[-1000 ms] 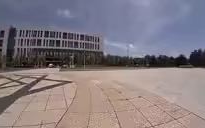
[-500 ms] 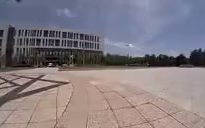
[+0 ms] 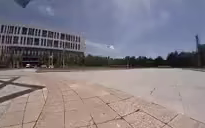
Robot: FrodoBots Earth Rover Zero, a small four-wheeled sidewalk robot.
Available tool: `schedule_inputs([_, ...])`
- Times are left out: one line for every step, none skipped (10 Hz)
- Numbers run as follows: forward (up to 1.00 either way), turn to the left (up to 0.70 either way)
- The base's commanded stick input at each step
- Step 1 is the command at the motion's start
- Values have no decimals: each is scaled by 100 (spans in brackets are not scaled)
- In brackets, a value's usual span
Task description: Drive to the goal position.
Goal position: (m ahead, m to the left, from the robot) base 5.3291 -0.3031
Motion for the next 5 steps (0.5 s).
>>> schedule_inputs([70, 0])
schedule_inputs([70, 0])
schedule_inputs([70, 0])
schedule_inputs([70, 0])
schedule_inputs([70, 0])
